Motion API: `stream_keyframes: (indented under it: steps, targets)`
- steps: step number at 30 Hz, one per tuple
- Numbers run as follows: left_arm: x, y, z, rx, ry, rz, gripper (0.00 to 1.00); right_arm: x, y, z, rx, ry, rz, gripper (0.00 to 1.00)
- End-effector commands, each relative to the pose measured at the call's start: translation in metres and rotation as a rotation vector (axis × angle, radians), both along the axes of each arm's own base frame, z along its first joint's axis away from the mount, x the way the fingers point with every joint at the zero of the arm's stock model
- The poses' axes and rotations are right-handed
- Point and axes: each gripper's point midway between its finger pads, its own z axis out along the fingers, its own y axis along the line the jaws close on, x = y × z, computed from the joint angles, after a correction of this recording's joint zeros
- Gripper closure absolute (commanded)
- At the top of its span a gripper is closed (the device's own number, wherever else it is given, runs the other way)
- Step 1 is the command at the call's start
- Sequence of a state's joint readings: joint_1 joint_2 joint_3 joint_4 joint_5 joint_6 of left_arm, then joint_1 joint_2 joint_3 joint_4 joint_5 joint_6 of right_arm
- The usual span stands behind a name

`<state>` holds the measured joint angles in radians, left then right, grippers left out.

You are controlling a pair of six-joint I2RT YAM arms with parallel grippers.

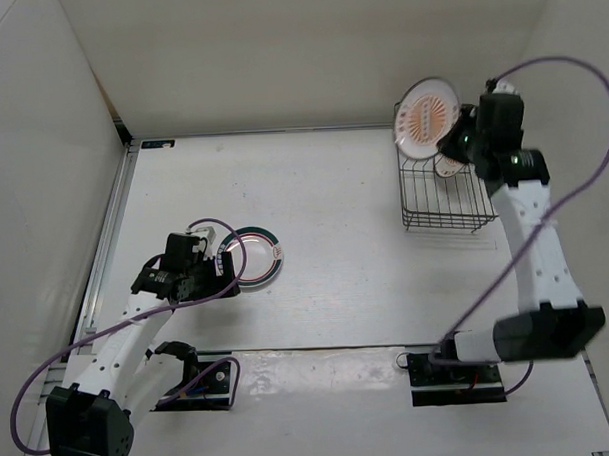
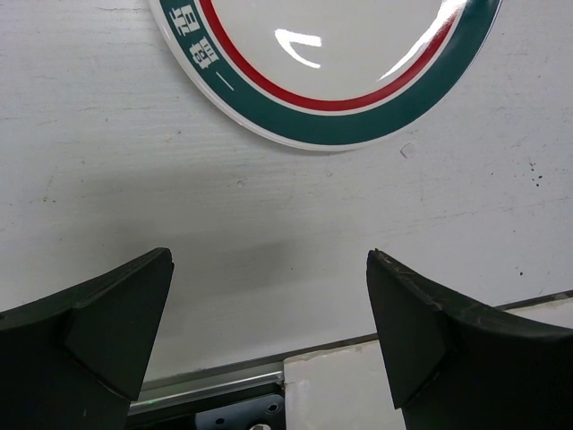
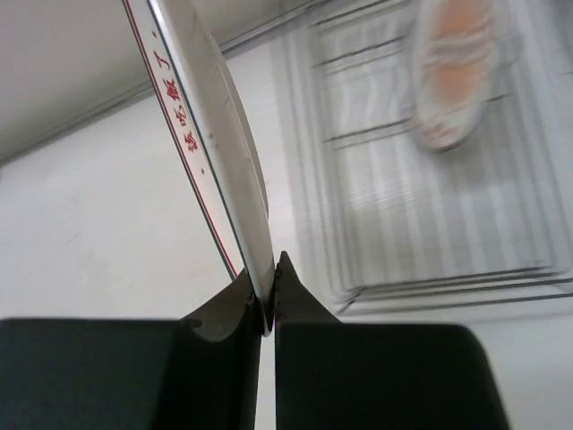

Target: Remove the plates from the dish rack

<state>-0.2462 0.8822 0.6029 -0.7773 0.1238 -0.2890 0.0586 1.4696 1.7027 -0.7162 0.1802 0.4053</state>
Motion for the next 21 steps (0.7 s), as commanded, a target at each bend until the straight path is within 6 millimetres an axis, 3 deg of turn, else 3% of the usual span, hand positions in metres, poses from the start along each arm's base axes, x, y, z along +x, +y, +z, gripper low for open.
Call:
stream_keyframes:
  steps: [1, 2, 4, 6, 7, 8, 9, 10, 12, 13, 15, 19, 21]
  targets:
    - [0.006, -0.005, 0.007, -0.017, -0.029, -0.012, 0.00, -0.050, 0.099, -0.012, 0.331, -0.047, 0.374, 1.00]
    - [0.006, -0.005, 0.006, -0.017, -0.024, -0.015, 0.00, -0.063, 0.120, -0.018, 0.377, -0.033, 0.452, 1.00]
    - [0.006, -0.006, 0.006, -0.021, -0.018, -0.016, 0.00, -0.095, 0.143, -0.058, 0.447, 0.067, 0.523, 1.00]
    - [0.006, -0.008, 0.006, -0.027, -0.009, -0.024, 0.00, -0.116, 0.157, -0.086, 0.478, 0.145, 0.575, 1.00]
    - [0.007, -0.008, 0.006, -0.029, -0.012, -0.024, 0.00, -0.134, 0.164, -0.122, 0.486, 0.236, 0.577, 1.00]
    - [0.006, -0.008, 0.006, -0.027, -0.008, -0.024, 0.00, -0.142, 0.171, -0.127, 0.483, 0.232, 0.606, 1.00]
    - [0.006, -0.008, 0.006, -0.030, -0.007, -0.025, 0.00, -0.149, 0.175, -0.137, 0.489, 0.263, 0.611, 1.00]
    - [0.006, -0.008, 0.006, -0.030, -0.007, -0.024, 0.00, -0.164, 0.177, -0.168, 0.490, 0.319, 0.611, 1.00]
    - [0.006, -0.008, 0.006, -0.029, -0.009, -0.026, 0.00, -0.178, 0.186, -0.182, 0.536, 0.345, 0.611, 1.00]
    - [0.007, -0.008, 0.006, -0.027, -0.011, -0.023, 0.00, -0.189, 0.184, -0.212, 0.544, 0.361, 0.592, 1.00]
    - [0.006, -0.007, 0.004, -0.024, -0.005, -0.024, 0.00, -0.205, 0.184, -0.237, 0.573, 0.408, 0.556, 1.00]
    - [0.004, -0.008, 0.003, -0.023, 0.004, -0.026, 0.00, -0.217, 0.181, -0.267, 0.563, 0.439, 0.524, 1.00]
    - [0.006, -0.008, 0.004, -0.025, 0.000, -0.023, 0.00, -0.225, 0.181, -0.280, 0.553, 0.490, 0.514, 0.86]
